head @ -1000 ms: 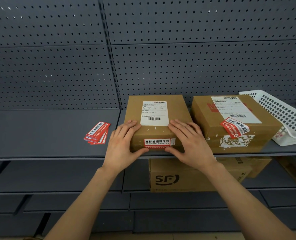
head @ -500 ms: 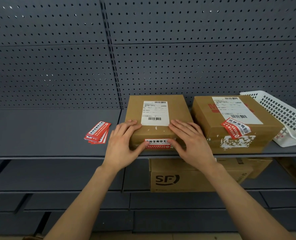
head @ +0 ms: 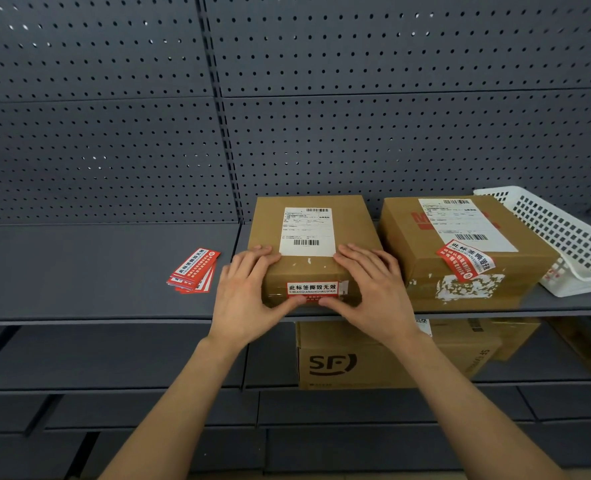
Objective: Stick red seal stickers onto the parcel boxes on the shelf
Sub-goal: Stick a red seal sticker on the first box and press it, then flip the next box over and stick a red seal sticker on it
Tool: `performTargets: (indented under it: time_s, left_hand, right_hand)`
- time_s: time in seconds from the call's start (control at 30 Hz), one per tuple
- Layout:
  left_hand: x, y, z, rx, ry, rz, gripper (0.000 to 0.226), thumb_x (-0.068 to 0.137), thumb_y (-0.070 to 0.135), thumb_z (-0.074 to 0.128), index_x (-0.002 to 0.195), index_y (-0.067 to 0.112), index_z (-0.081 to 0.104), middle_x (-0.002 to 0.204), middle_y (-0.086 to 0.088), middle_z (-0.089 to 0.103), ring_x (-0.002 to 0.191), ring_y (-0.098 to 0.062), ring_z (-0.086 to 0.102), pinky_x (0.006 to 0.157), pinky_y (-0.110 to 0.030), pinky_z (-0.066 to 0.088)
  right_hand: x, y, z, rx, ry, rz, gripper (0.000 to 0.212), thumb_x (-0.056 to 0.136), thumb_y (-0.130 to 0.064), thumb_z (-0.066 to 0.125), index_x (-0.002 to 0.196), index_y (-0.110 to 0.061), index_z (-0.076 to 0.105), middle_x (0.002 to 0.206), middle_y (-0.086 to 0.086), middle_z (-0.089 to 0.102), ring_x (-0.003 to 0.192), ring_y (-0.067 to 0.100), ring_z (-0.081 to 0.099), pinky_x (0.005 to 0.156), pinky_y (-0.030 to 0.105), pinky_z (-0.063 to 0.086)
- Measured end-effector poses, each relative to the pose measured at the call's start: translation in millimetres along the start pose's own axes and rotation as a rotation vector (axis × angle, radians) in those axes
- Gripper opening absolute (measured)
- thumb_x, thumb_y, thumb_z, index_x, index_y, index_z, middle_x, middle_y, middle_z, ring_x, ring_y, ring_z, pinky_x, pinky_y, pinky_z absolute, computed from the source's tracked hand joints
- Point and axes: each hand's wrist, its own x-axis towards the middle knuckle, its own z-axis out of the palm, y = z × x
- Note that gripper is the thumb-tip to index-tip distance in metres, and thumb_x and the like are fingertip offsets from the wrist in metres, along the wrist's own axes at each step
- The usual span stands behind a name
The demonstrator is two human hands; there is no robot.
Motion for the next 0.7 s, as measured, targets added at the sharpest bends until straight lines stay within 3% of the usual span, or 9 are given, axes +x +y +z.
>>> performTargets:
  time_s: [0.1,0.23,0.3,0.4,0.47,0.53,0.6,0.7]
  left_hand:
    - [-1.7,9.2,8.0,0.094,0.028,-0.014,0.098,0.071,0.082,0.08,0.145,0.023,0.056,0.156,0.004,0.053,0.149,-0.019,0.045,0.119,-0.045,0.042]
    - [-1.4,5.3,13.2,0.105,0.017,-0.005,0.102,0.07,0.077,0.083,0.15,0.022,0.051,0.16,0.001,0.049,0.152,-0.022,0.042,0.118,-0.052,0.044]
    - [-5.2,0.0,9.3,0.008,-0.018,-0.013,0.108,0.071,0.076,0.084,0.158,0.027,0.043,0.168,0.004,0.038,0.157,-0.02,0.035,0.124,-0.052,0.04]
    - [-12.5,-4.1,0.3,-0.294,0.01,-0.214,0.101,0.083,0.08,0.073,0.165,0.037,0.032,0.174,0.012,0.025,0.159,-0.015,0.03,0.125,-0.042,0.033]
    - [-6.3,-3.6,-8.0,-0.471,0.05,-0.446,0.091,0.091,0.09,0.047,0.162,0.035,0.038,0.167,0.01,0.04,0.153,-0.012,0.04,0.124,-0.043,0.038]
    - [13.6,-2.4,-18.6,-0.596,0.033,-0.662,0.084,0.096,0.09,0.031,0.148,0.028,0.056,0.146,0.004,0.061,0.138,-0.019,0.056,0.112,-0.044,0.045]
    - [34.8,-3.3,-29.0,-0.615,-0.062,-0.815,0.073,0.105,0.077,0.029,0.137,0.021,0.063,0.132,-0.002,0.069,0.123,-0.025,0.063,0.103,-0.044,0.046]
    - [44.8,-5.4,-32.0,-0.6,-0.209,-0.808,0.059,0.112,0.059,0.043,0.151,0.018,0.059,0.142,-0.005,0.067,0.123,-0.024,0.062,0.102,-0.04,0.047]
  right_hand:
    - [-2.3,-1.3,3.9,-0.094,-0.038,-0.002,0.092,0.087,-0.077,0.07,0.156,-0.018,0.053,0.164,-0.001,0.051,0.157,0.016,0.04,0.13,0.052,0.026]
    - [-2.5,-0.4,0.8,-0.076,-0.055,0.003,0.095,0.089,-0.079,0.066,0.159,-0.018,0.047,0.168,-0.002,0.046,0.161,0.015,0.033,0.133,0.052,0.021]
    - [-5.4,-0.3,-6.5,0.001,-0.06,0.038,0.102,0.092,-0.081,0.062,0.166,-0.015,0.036,0.175,0.0,0.034,0.166,0.013,0.019,0.136,0.052,0.015]
    - [-6.4,-6.4,-22.4,0.202,-0.045,0.297,0.09,0.104,-0.072,0.043,0.172,-0.019,0.017,0.181,-0.003,0.012,0.168,0.013,0.008,0.133,0.044,0.017]
    - [0.8,-11.3,-31.9,0.3,-0.039,0.503,0.083,0.106,-0.07,0.032,0.171,-0.02,0.019,0.179,0.0,0.018,0.164,0.02,0.025,0.126,0.046,0.032]
    - [16.1,-14.5,-39.6,0.347,-0.045,0.642,0.081,0.107,-0.068,0.029,0.168,-0.015,0.028,0.171,0.01,0.038,0.154,0.028,0.043,0.121,0.049,0.041]
    - [32.8,-14.0,-44.2,0.356,-0.091,0.741,0.075,0.11,-0.062,0.029,0.163,-0.009,0.036,0.156,0.016,0.055,0.143,0.033,0.055,0.116,0.048,0.046]
    - [49.9,-11.9,-45.9,0.358,-0.205,0.833,0.056,0.117,-0.038,0.037,0.162,-0.006,0.037,0.133,0.017,0.066,0.121,0.033,0.067,0.102,0.046,0.053]
